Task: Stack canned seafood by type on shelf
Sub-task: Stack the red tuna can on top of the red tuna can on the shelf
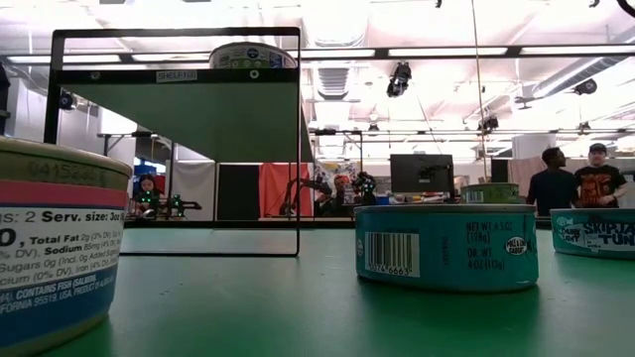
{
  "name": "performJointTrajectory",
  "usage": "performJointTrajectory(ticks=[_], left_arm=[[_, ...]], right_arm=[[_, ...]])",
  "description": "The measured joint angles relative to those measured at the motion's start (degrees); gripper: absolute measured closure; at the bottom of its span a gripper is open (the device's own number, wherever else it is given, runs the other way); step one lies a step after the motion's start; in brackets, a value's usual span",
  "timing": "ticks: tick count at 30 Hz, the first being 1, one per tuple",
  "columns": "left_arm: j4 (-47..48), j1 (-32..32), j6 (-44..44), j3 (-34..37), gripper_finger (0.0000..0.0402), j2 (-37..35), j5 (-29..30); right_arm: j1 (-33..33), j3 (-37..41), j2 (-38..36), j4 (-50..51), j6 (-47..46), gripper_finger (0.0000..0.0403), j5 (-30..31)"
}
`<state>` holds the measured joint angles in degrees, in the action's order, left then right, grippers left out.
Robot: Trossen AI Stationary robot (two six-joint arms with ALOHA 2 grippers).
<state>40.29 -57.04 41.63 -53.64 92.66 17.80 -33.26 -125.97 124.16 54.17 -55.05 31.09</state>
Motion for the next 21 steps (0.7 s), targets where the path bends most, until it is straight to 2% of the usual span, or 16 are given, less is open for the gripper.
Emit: performJointTrajectory(ticks=[7, 21], left_arm=[[0.4, -0.8, 0.8, 0.1, 0.0402, 0.0, 0.7], [1.5, -5.1, 8.7, 0.9, 0.0402, 0.0, 5.0]], right_arm=[[0.0, 0.0, 0.0, 0.0, 0.0, 0.0394, 0.0], [-0.1, 0.0, 0.0, 0.0, -0.7, 0.0394, 0.0]])
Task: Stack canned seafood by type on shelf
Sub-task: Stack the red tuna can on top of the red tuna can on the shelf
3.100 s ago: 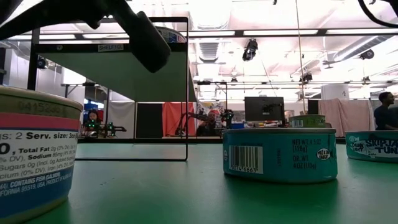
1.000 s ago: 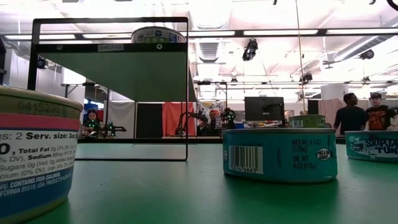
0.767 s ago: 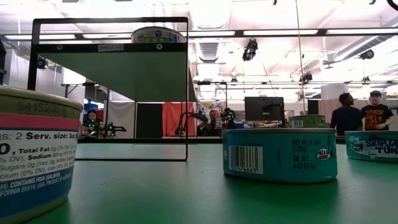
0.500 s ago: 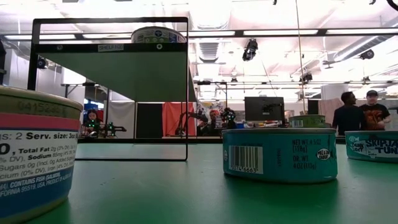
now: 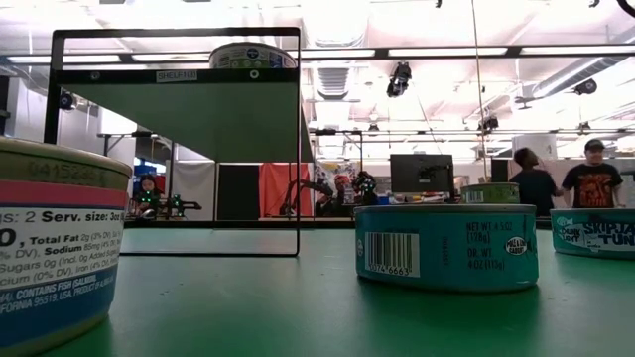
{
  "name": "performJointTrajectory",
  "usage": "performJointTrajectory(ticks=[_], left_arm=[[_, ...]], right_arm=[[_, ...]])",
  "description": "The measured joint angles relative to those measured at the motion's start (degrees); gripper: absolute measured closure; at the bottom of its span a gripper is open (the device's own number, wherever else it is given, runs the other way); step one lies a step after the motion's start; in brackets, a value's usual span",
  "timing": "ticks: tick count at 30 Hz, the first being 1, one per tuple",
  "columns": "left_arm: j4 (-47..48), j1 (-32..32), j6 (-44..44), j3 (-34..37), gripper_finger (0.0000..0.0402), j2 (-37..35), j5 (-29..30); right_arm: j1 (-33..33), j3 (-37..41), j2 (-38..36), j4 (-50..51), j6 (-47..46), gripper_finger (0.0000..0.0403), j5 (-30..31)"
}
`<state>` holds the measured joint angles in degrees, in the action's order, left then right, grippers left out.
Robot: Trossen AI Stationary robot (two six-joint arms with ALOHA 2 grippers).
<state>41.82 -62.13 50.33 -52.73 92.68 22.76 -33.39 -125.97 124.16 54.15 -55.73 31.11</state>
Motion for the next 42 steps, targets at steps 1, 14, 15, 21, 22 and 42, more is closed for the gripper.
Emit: performJointTrajectory(ticks=[1, 14, 15, 21, 22, 42], left_arm=[[0.2, -0.1, 0.2, 0.0, 0.0402, 0.0, 0.1], [8.2, -0.1, 4.1, 0.0, 0.0402, 0.0, 0.7], [8.5, -0.1, 4.1, 0.0, 0.0402, -0.1, 0.6], [8.6, -0.1, 3.4, -1.4, 0.0402, -1.0, 0.4], [8.5, -0.1, 3.0, -2.1, 0.0402, -1.0, 0.9], [1.7, -0.8, 23.2, -6.9, 0.0402, 4.5, 12.1]], right_arm=[[0.0, 0.0, 0.0, 0.0, -0.2, 0.0394, 0.0], [0.0, 0.0, 0.0, 0.0, -0.2, 0.0394, 0.0], [0.0, 0.0, 0.0, 0.0, 0.0, 0.0394, 0.0], [0.0, 0.0, 0.0, 0.0, 0.3, 0.0394, 0.0], [0.0, 0.0, 0.0, 0.0, 0.3, 0.0394, 0.0], [-2.4, 0.2, -0.1, -0.3, 0.7, 0.0394, 16.0]])
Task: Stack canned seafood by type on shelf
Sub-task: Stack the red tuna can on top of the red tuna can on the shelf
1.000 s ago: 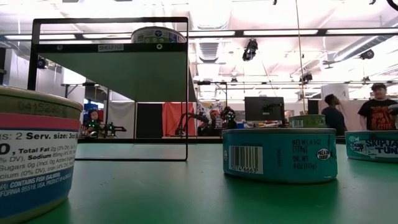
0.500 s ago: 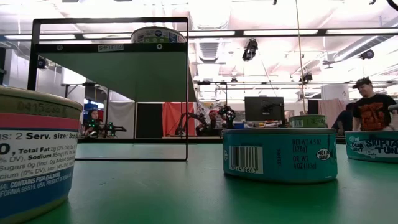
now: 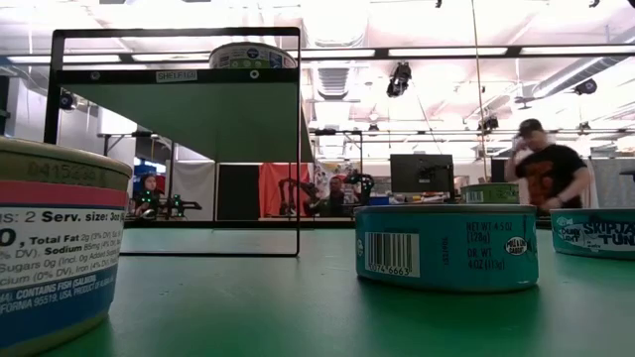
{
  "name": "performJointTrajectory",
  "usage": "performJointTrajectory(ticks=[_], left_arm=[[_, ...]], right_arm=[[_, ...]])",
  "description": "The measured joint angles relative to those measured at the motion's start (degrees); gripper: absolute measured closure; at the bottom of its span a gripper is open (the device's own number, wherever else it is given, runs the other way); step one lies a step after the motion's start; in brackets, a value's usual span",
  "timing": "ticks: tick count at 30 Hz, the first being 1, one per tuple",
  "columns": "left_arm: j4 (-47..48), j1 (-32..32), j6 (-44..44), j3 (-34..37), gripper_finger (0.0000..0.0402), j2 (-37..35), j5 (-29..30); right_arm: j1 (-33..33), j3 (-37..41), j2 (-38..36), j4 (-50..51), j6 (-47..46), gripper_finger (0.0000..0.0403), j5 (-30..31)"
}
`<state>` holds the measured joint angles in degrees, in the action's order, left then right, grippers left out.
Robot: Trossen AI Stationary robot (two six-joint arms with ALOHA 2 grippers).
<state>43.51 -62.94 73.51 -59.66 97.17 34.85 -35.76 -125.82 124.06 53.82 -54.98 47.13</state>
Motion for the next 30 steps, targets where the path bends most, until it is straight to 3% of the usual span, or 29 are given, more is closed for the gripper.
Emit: performJointTrajectory(ticks=[3, 8, 11, 14, 18, 24, 30], left_arm=[[4.2, 0.4, 8.1, -3.0, 0.0402, 1.6, -1.0], [19.2, 0.6, 27.6, -11.6, 0.0402, 3.5, -5.6], [30.9, 1.8, 34.6, -17.8, 0.0402, 5.1, -8.3], [40.4, 4.1, 39.5, -23.4, 0.0402, 6.5, -12.9], [41.0, 5.9, 44.2, -28.2, 0.0402, 8.0, -13.6], [39.3, 7.0, 50.2, -32.5, 0.0402, 12.0, -13.2], [39.5, 8.0, 55.2, -33.8, 0.0402, 17.6, -20.9]], right_arm=[[1.7, 0.1, -1.1, 0.5, 6.3, 0.0394, -2.8], [6.1, 0.1, -6.3, 6.4, 18.9, 0.0394, -12.2], [8.3, 0.1, -9.6, 13.5, 23.4, 0.0394, -11.9], [8.9, 1.3, -12.9, 18.0, 26.3, 0.0394, -7.6], [8.8, 6.7, -18.2, 18.1, 31.5, 0.0394, -8.3], [10.0, 21.0, -27.3, 13.3, 37.6, 0.0394, -22.9], [9.1, 37.7, -36.8, 2.8, 35.1, 0.0394, -25.2]])
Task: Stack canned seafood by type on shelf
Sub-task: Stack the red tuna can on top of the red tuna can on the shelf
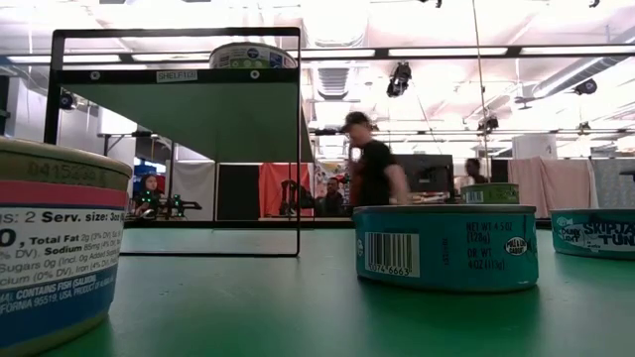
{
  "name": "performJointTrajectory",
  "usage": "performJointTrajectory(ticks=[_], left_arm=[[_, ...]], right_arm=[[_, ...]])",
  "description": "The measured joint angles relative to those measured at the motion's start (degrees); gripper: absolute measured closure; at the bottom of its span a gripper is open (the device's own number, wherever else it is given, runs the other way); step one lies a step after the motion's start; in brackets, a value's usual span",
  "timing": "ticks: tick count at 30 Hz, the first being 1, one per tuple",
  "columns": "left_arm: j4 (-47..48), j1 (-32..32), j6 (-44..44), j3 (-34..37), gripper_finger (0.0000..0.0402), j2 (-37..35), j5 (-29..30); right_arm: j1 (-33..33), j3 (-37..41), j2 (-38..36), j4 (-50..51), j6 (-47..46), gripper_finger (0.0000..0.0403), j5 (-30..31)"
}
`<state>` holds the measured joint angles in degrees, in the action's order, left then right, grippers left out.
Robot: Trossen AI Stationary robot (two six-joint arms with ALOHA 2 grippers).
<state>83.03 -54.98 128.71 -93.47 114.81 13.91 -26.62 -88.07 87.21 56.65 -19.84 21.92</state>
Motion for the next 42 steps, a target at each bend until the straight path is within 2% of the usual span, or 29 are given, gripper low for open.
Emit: performJointTrajectory(ticks=[4, 8, 13, 23, 42], left_arm=[[0.2, 0.8, 0.9, -1.1, 0.0402, 3.5, 3.1], [1.4, 1.9, 2.9, -1.8, 0.0402, 4.6, 1.2], [1.6, 2.8, 3.8, -1.7, 0.0402, 6.4, 1.5], [5.1, 2.8, 2.5, -1.6, 0.0402, 8.8, 0.5], [2.0, 1.7, 3.4, -1.6, 0.0402, 11.8, 1.0]], right_arm=[[-0.8, 8.2, -5.8, -7.9, -0.1, 0.0394, 0.0], [-0.9, 13.0, -10.4, -13.1, -0.1, 0.0394, 0.0], [-0.9, 16.7, -13.9, -16.5, 0.0, 0.0394, 0.1], [-0.9, 17.4, -14.4, -18.3, 0.3, 0.0394, 0.1], [-0.9, 17.5, -14.1, -18.1, -2.9, 0.0394, 0.2]])
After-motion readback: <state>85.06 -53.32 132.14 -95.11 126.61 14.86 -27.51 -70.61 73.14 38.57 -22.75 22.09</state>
